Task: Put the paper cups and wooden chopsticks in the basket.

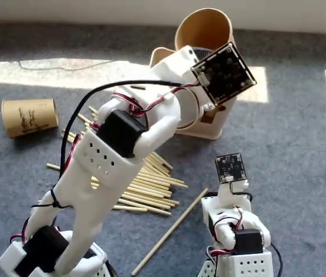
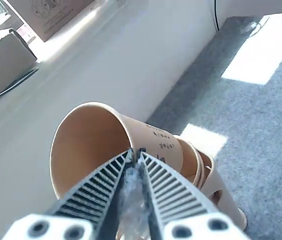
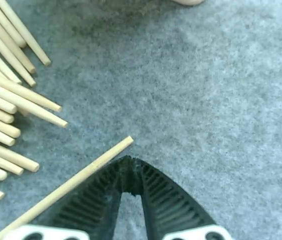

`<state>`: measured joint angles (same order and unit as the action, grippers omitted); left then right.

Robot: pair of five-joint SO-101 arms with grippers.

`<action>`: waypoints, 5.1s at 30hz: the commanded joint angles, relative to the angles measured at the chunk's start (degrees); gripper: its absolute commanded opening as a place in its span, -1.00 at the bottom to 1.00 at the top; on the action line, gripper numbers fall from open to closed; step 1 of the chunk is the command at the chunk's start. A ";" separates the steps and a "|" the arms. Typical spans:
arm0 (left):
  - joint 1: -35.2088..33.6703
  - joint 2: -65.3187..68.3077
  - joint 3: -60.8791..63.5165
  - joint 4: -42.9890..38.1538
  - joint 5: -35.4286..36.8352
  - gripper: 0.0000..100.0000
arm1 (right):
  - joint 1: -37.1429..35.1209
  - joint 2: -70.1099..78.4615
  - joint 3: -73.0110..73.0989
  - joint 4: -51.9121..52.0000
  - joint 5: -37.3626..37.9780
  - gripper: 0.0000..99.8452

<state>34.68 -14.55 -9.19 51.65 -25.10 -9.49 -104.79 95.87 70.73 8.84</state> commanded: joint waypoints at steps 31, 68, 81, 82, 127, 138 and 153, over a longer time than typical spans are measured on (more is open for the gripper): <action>-19.30 -21.67 5.58 18.55 5.01 -0.66 | 0.57 -0.31 5.58 0.57 0.00 -0.99; -70.90 -20.79 21.05 28.04 8.18 -0.65 | 0.57 -0.31 5.58 0.57 0.00 -0.99; -86.64 -6.99 22.64 20.57 10.81 -0.46 | 0.57 -0.31 5.58 0.57 0.00 -0.99; -87.34 -5.76 22.64 19.60 10.81 -0.46 | 0.57 -0.31 5.58 0.57 0.00 -0.99; -91.03 26.33 22.81 -8.00 -5.36 -0.50 | 0.57 -0.31 5.58 0.57 0.00 -0.99; -87.78 25.19 21.32 -2.64 -5.10 -0.95 | 0.57 -0.31 5.58 0.57 0.00 -0.99; -83.47 6.55 21.14 18.46 -6.42 -0.99 | 0.57 -0.31 5.58 0.57 0.00 -0.99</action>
<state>-51.82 -2.86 14.02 66.51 -30.02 -9.49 -104.79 95.87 70.73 8.84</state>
